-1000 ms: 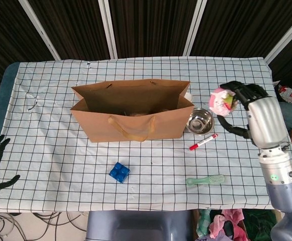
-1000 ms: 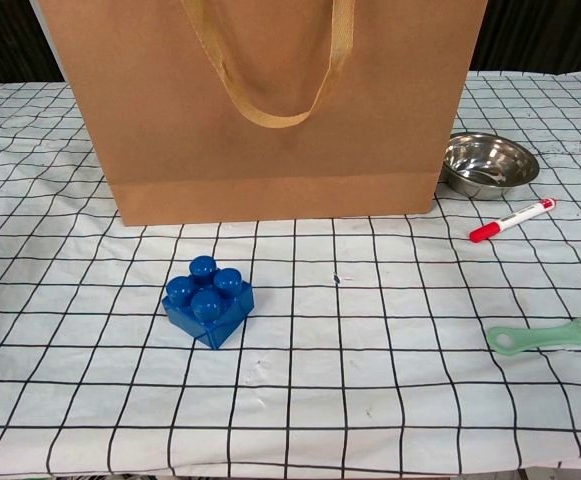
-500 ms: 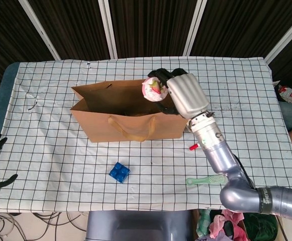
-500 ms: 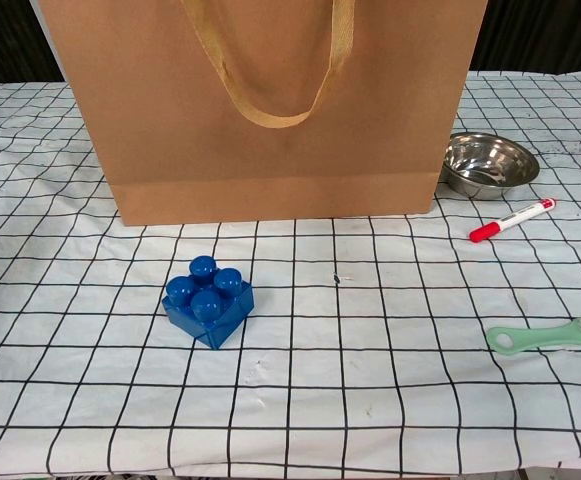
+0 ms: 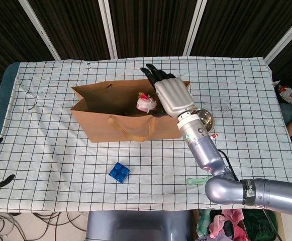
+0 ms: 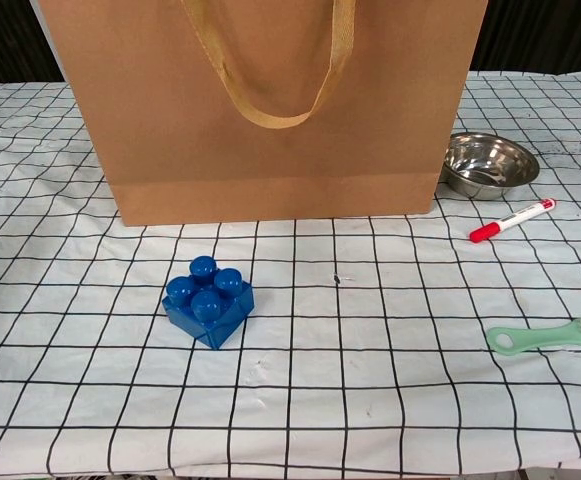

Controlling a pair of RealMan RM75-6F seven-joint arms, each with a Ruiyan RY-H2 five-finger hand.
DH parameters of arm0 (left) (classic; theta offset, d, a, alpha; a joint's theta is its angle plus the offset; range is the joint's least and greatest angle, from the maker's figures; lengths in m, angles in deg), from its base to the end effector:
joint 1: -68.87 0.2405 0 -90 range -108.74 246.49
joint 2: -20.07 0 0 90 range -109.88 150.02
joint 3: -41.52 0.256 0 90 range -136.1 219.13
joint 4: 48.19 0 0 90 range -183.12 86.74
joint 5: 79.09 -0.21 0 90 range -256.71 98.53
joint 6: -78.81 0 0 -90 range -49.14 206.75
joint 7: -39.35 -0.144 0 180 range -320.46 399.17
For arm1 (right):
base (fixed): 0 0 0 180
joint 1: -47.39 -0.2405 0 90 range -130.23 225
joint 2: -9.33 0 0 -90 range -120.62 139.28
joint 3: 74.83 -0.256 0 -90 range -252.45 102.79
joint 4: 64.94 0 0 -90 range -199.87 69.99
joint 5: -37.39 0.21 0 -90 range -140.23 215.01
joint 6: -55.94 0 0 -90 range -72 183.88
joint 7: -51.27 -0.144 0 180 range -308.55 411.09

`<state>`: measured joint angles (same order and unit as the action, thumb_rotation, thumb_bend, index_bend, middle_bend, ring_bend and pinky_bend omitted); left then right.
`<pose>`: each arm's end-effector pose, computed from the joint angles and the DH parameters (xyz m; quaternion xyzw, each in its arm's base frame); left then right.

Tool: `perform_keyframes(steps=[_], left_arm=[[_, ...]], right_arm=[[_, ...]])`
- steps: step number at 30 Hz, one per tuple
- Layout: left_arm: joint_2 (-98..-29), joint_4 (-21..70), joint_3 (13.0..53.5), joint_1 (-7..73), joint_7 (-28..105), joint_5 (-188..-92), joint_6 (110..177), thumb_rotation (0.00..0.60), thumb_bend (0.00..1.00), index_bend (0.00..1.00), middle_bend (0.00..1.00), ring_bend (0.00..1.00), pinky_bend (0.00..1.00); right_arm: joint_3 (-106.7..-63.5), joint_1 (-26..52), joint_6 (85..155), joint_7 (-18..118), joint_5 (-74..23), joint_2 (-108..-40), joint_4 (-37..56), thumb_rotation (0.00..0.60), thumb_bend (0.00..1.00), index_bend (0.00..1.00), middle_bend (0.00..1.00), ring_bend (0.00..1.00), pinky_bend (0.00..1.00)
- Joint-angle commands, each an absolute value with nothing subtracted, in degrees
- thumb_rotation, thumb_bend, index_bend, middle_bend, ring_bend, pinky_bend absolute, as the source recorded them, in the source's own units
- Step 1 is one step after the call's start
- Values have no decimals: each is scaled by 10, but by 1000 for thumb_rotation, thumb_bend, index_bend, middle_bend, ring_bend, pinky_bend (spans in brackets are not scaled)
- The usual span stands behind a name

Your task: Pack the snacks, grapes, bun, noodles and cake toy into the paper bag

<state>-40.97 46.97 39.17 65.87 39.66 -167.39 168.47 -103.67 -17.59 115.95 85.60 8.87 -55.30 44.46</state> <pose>-0.3016 0.1685 0.1786 -0.5864 -0.3673 -0.4089 0.5950 0.0351 -0.3930 0.1410 0.6799 -0.3407 0.4802 0.4372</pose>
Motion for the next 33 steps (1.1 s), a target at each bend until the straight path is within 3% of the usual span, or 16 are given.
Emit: perform_keyframes(steps=[1,11,15,19,25,29,33], left_arm=[[-410,470,391,659,396,-1673,1685,600,87,39,0,0,0],[-410,470,387,660,395,-1664,1685,600,86,39,0,0,0],[-409,472,386,660,396,-1662,1686,600,87,39,0,0,0],[-407,476,385,662,398,-1664,1690,600,86,39,0,0,0],[-407,474,381,665,404,-1664,1699,600,87,39,0,0,0],[-403,475,382,668,411,-1662,1701,600,86,39,0,0,0],[-399,481,385,669,404,-1656,1693,600,87,39,0,0,0]], right_arm=[[-1037,-177,1170,860,91,-530,460,600,75,3,0,117,241],[-1027,-85,1253,830,29,-428,521,600,75,5,0,149,239],[-963,40,1320,786,-87,-357,584,600,80,5,24,162,238],[-864,183,1387,701,-259,-321,593,600,95,13,55,189,238],[-735,329,1467,595,-460,-378,481,600,140,37,80,204,238],[-700,377,1493,590,-503,-450,398,600,148,41,80,201,238],[-693,392,1475,602,-495,-505,337,600,150,41,77,200,238]])
